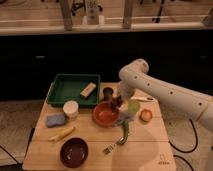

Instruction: Place grapes in red bowl

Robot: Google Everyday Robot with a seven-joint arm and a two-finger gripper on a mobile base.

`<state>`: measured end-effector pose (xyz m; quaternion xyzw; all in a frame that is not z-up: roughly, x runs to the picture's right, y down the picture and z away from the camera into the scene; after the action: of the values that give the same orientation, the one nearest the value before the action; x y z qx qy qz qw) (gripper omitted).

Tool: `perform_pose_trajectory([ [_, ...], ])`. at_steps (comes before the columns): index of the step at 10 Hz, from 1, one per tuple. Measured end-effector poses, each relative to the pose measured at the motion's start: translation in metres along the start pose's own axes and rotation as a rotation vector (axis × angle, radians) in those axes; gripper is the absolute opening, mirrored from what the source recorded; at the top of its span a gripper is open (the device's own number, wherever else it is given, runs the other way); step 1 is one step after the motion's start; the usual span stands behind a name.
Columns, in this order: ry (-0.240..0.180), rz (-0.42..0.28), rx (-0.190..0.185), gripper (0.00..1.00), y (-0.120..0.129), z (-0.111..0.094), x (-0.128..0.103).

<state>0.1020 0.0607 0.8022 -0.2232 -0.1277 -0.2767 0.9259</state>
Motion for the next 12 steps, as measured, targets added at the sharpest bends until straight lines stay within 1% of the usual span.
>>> perform_pose_trajectory([
  [5, -0.032, -0.065, -0.010, 0.00, -0.004, 0.002, -0.011],
  [10, -0.063, -0.112, -0.019, 0.00, -0.004, 0.005, -0.017],
  [12, -0.082, -0.139, -0.024, 0.00, -0.005, 0.007, -0.022],
])
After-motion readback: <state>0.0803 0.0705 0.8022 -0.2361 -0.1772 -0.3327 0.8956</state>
